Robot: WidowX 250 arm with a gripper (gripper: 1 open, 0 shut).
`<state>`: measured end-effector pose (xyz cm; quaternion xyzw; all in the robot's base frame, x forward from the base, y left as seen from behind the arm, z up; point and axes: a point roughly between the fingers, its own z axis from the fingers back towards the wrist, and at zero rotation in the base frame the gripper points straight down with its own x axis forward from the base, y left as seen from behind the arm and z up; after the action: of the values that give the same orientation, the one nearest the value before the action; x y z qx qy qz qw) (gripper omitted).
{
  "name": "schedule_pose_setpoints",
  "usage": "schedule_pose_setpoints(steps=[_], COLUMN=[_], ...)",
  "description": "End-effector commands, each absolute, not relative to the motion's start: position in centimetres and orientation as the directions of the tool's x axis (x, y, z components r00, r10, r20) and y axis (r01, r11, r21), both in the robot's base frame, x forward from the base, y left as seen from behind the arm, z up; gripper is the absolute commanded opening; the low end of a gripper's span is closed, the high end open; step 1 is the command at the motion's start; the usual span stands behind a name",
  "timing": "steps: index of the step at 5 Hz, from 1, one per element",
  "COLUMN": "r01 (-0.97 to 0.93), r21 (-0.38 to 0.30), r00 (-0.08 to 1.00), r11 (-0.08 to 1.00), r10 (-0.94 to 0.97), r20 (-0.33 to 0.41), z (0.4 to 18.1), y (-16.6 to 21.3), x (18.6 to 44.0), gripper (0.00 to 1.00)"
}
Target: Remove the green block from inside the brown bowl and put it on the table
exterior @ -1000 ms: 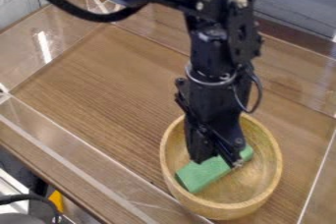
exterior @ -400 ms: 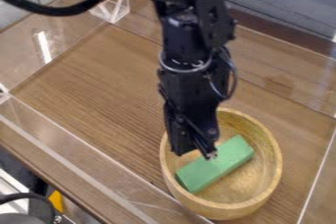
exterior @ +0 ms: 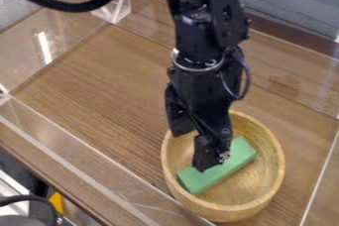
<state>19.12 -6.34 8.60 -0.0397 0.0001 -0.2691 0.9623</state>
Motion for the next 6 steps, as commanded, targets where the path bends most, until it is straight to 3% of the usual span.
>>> schedule_pose_setpoints(steps=[1, 3, 6], r01=[0.565, 0.636, 0.56], r21=[-0.055, -0.044, -0.018], r00=[0.825, 0.772, 0.828], r11=[0.823, 0.771, 0.828], r10=[-0.563, -0.634, -0.559], r20=[0.057, 0.051, 0.048], z=[9.7, 10.09, 10.31], y=[-6.58, -6.75, -6.27], x=[20.22, 20.55, 19.74], gripper=[1.0, 1.0, 1.0])
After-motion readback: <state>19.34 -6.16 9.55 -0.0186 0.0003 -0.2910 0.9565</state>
